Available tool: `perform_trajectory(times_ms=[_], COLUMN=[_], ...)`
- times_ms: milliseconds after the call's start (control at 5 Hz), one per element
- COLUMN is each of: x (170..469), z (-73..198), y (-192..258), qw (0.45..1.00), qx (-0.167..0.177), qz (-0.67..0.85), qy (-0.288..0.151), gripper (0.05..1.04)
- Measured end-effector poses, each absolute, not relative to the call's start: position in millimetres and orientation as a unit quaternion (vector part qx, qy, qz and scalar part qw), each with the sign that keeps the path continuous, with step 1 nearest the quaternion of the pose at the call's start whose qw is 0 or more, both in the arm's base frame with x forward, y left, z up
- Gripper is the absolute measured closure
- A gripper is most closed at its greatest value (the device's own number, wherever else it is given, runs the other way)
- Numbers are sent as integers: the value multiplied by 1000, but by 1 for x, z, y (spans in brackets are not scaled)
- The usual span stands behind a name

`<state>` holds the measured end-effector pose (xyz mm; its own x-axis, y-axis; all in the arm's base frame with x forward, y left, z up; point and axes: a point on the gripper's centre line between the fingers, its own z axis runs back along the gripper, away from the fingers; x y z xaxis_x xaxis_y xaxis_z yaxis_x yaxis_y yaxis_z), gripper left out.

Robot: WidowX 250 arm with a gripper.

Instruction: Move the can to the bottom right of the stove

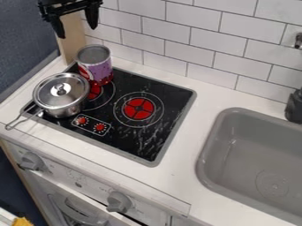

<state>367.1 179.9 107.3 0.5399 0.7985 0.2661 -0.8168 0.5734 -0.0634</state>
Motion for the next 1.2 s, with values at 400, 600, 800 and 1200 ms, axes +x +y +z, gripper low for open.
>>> perform_trajectory(times_ms=[400, 600, 800, 1200], x=[372, 377, 382, 388], z=[86, 86, 80, 56], y=[185, 199, 214, 235], qw=[858, 835, 822, 810], qx=[38, 44, 50, 54], qz=[503, 540, 561, 580], qy=[-95, -95, -89, -64], gripper=[83, 83, 83, 83])
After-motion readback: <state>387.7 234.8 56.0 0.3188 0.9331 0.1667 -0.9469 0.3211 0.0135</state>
